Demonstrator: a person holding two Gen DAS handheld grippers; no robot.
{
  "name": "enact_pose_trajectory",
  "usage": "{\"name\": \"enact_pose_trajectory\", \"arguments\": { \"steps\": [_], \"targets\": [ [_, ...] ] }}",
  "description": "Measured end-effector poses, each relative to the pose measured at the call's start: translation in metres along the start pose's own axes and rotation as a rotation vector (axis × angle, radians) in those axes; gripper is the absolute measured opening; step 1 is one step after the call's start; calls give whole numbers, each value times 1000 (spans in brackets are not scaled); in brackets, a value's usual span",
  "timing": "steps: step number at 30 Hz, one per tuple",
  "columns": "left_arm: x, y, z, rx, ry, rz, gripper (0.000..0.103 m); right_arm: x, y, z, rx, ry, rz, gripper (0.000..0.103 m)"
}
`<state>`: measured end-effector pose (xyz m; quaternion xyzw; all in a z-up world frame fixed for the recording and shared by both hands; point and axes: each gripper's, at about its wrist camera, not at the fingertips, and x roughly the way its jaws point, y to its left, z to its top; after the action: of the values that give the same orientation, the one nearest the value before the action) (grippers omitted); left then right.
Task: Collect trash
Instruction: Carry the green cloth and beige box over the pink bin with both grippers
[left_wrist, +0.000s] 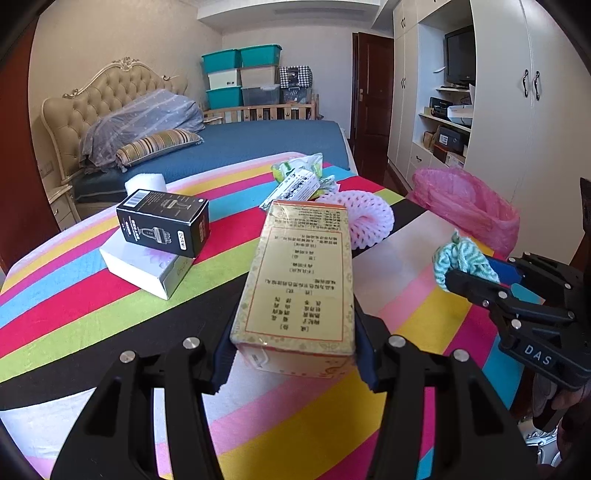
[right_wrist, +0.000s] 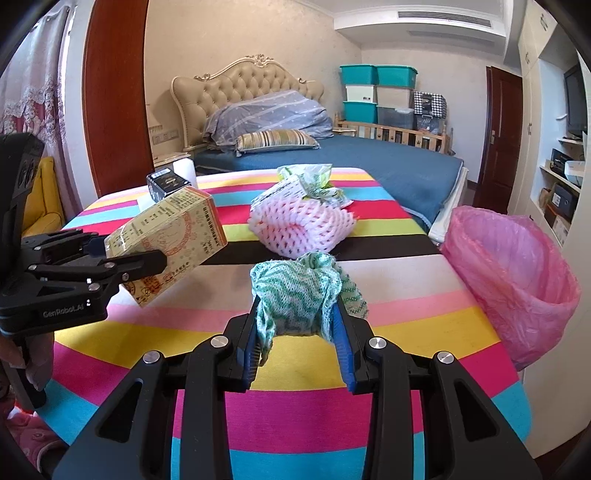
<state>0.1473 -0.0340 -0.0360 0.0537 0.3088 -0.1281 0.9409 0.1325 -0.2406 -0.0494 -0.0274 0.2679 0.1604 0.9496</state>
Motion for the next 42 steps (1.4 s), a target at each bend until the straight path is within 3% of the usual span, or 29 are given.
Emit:
{"name": "enact_pose_trajectory", "arguments": {
  "steps": [14, 26, 34, 42],
  "targets": [
    [-10, -34, 2, 59, -36, -23, 52, -23, -50, -4, 79, -66, -63, 34],
    [1, -84, 22, 129, -39, -113, 52, -39, -92, -7, 139, -107, -141, 34],
    [23, -129, 60, 164, -47, -182, 52, -50, -145, -8, 188, -131, -238, 34],
    [64, -172, 110, 131, -17, -262, 52, -50, -191, 0, 183, -153, -316, 34]
  ]
}}
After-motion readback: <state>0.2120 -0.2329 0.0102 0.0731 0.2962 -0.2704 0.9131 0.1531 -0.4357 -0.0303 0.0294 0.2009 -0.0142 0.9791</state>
